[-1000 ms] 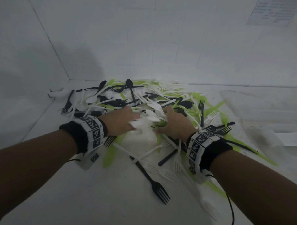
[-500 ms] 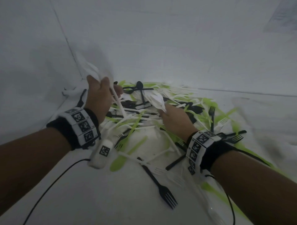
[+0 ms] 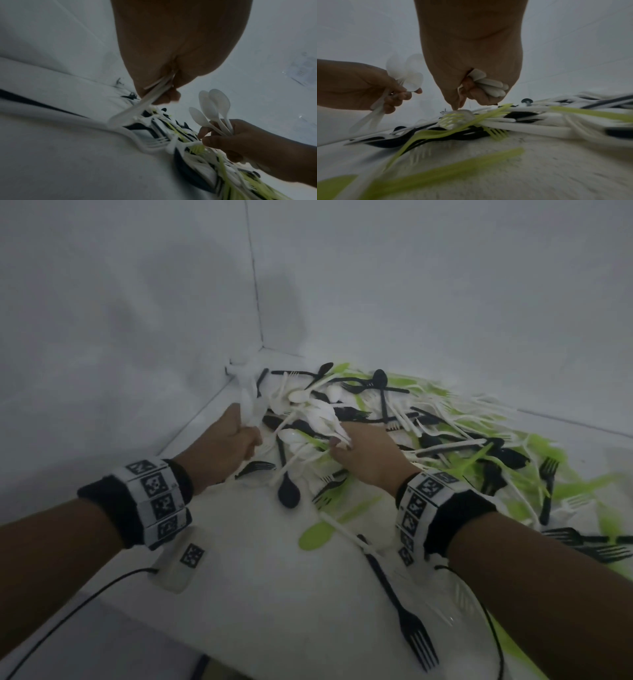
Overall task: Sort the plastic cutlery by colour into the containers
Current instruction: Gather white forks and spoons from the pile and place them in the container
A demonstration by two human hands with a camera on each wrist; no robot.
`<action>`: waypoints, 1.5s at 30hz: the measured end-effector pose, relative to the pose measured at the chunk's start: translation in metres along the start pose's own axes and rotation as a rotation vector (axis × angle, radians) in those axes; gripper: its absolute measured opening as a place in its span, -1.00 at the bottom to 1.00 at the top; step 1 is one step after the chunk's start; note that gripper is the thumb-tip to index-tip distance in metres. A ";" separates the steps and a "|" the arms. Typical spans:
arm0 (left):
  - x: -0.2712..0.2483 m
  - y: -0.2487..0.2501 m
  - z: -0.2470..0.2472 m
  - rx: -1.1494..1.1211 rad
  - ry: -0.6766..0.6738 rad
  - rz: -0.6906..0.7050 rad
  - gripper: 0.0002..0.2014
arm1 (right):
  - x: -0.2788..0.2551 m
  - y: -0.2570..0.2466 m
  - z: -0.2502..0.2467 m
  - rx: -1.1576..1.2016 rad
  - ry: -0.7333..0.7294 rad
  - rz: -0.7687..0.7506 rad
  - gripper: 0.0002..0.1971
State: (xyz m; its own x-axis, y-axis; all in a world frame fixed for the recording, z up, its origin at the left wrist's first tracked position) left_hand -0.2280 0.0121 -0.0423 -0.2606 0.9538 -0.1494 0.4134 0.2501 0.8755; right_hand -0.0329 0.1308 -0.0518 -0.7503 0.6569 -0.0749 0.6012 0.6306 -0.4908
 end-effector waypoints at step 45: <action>0.009 0.049 0.040 0.270 -0.119 0.037 -0.75 | -0.059 0.072 -0.057 0.364 0.063 0.370 -0.69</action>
State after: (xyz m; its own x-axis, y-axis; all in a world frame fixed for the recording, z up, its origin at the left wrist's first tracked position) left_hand -0.1755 0.0392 -0.0189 -0.1436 0.9720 -0.1862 0.6422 0.2347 0.7297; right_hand 0.0699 0.1608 -0.0331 -0.4806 0.8395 -0.2536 0.6801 0.1743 -0.7121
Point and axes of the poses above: each hand's wrist, its own x-axis towards the middle knuckle, its own z-axis out of the palm, y = z × x, the point moved 8 cm from there along x, towards the middle knuckle, and after that the axes turned 9 degrees about -y, right-handed, at the moved point
